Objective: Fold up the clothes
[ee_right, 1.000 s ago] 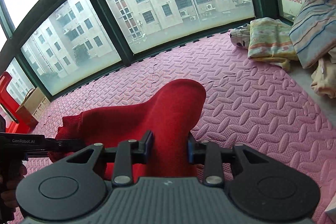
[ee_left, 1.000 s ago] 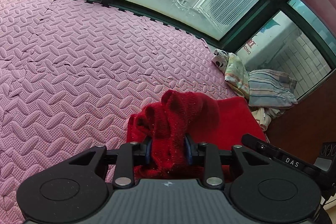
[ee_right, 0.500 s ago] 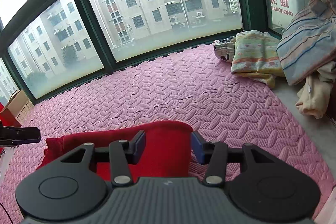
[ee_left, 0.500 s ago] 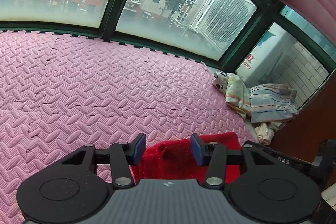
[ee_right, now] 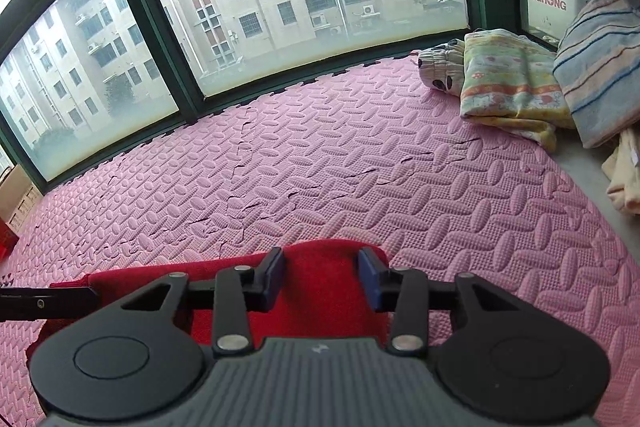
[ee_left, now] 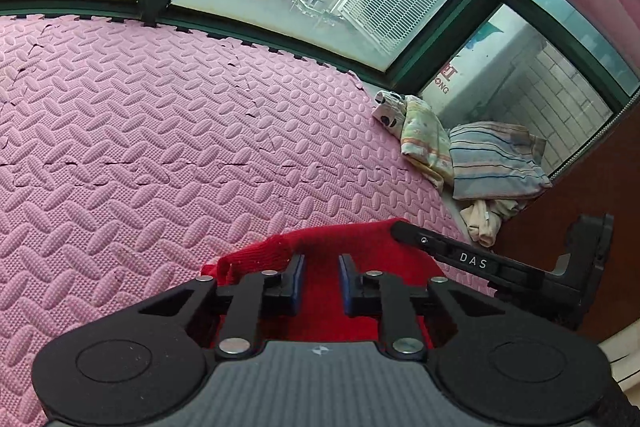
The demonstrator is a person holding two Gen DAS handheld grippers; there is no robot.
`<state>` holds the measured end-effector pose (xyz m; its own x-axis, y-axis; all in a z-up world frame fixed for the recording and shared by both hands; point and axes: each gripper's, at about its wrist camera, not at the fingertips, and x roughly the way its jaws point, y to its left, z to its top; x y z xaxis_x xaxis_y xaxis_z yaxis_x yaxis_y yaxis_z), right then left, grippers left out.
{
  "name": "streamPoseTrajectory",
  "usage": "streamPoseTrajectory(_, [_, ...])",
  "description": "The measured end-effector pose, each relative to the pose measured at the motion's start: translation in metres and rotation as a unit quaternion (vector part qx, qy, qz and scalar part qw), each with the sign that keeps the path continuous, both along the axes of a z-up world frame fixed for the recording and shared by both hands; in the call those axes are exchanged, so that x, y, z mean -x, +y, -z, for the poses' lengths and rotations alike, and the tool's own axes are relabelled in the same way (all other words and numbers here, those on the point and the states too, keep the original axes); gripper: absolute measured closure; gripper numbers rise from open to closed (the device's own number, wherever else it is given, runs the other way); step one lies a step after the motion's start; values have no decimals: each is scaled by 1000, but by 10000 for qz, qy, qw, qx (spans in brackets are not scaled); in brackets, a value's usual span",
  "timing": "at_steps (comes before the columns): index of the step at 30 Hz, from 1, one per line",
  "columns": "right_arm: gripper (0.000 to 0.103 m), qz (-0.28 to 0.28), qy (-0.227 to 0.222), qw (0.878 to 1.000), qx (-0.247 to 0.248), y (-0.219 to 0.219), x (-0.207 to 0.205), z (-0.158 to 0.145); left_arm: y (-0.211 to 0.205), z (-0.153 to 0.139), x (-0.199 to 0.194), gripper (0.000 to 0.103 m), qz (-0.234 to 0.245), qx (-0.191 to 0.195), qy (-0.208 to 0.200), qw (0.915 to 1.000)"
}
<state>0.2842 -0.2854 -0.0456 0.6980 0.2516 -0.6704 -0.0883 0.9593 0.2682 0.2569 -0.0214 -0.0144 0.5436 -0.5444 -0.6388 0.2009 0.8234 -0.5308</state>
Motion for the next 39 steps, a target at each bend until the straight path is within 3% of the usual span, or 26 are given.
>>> streamPoseTrajectory(5, [61,-62,-90,9992,372,14,1,9,13,19,-2,92,-109,197,164,9996])
streamPoseTrajectory(9, [62,-111,-96,9999,58,-3,10,-5,16,20,-1,92,-153,270,177,9994])
streamPoseTrajectory(17, [62,-434,-200,9977,475,-6,90,-21,14,20,2,92,-209,237,109,9994])
streamPoseTrajectory(24, [62,-423,-382,9963,649,4,132,-7,13,21,2,94,-230,169,79,9996])
streamPoseTrajectory(28, [62,-399,-514,9953,723,6,134,0,17,24,2,95,-294,274,144,9991])
streamPoseTrajectory(33, [62,-431,-742,9931,804,13,139,-26,16,22,4,95,-269,214,87,9994])
streamPoseTrajectory(39, [62,-1139,-963,9870,590,74,131,-36,15,20,5,95,-265,156,76,9995])
